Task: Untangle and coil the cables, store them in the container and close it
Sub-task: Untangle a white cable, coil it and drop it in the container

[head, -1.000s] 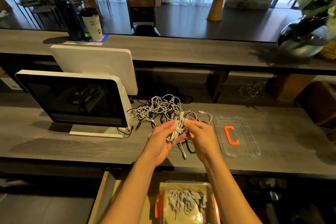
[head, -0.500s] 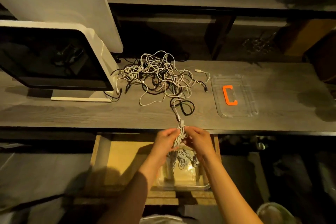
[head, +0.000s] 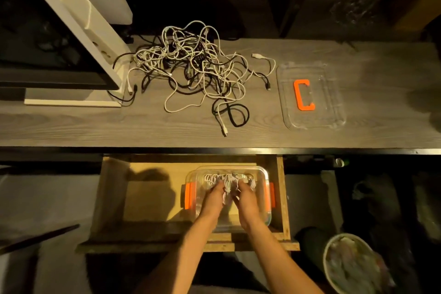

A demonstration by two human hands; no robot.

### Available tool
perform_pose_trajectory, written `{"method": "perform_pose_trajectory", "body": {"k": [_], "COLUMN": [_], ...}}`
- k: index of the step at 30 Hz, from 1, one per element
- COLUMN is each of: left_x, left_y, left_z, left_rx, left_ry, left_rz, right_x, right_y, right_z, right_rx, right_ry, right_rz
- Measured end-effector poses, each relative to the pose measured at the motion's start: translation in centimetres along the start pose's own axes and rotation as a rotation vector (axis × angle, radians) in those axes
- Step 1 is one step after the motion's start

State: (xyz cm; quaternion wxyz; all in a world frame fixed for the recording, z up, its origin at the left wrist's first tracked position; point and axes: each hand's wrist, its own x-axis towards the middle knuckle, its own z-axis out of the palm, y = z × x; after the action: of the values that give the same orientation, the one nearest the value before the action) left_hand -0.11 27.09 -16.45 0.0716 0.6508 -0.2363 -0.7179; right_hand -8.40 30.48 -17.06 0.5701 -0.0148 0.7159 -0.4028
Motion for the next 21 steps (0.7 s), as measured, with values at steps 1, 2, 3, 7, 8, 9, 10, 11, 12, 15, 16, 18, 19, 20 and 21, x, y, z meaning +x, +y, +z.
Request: {"method": "perform_pose_trajectory", "body": {"k": [1,2,3,7,8,9,10,11,12,15,16,18,19,20,21], "left_x": [0.0,0.0,-0.2,-1.5,-2.0,-2.4,-2.8,-3.0,-3.3,-3.5,-3.3,-2.3,-1.7,-1.2,-0.6], "left_y": [0.0,0.1,0.5,2.6,3.4,4.1,5.0,6.0,7.0,10.0,10.9,12.3,13.0,13.6,14.1], "left_z": [0.1,0.2,0.2,0.2,0.0,-0.2,-0.5,-0.7,-0.8,-1.3,-1.5,-1.9,-2.1,-2.3,-2.4], "left_rx": [0.001,-0.003,-0.004,0.039,0.048,0.053,0.057,0.06,0.054,-0.003,-0.022,-0.066,-0.086,-0.099,-0.106], "left_ry": [-0.009,-0.018,-0.026,0.039,0.052,0.057,0.061,0.064,0.067,0.068,0.077,0.106,0.118,0.128,0.129], "left_rz": [0.0,0.008,0.03,0.214,0.267,0.318,0.367,0.407,0.442,0.491,0.502,0.512,0.51,0.496,0.472], "right_x": [0.0,-0.1,-0.3,-1.1,-1.5,-1.9,-2.2,-2.4,-2.5,-2.0,-1.7,-0.1,0.8,1.6,2.6], "right_y": [0.0,0.0,-0.3,-1.9,-2.6,-3.5,-4.5,-5.7,-6.8,-10.1,-11.1,-12.2,-12.7,-13.1,-13.4], "right_z": [0.0,-0.1,-0.2,-0.2,-0.1,0.0,0.2,0.5,0.8,2.0,2.5,3.4,3.9,4.3,4.7], "right_rx": [0.012,0.029,0.04,0.032,0.043,0.064,0.091,0.109,0.125,0.132,0.103,0.02,-0.02,-0.078,-0.146], "right_ry": [-0.005,-0.018,-0.035,0.045,0.077,0.1,0.11,0.108,0.1,0.098,0.102,0.103,0.1,0.104,0.11], "right_rz": [-0.002,-0.01,-0.021,-0.14,-0.19,-0.232,-0.266,-0.292,-0.315,-0.375,-0.392,-0.42,-0.426,-0.421,-0.421]}}
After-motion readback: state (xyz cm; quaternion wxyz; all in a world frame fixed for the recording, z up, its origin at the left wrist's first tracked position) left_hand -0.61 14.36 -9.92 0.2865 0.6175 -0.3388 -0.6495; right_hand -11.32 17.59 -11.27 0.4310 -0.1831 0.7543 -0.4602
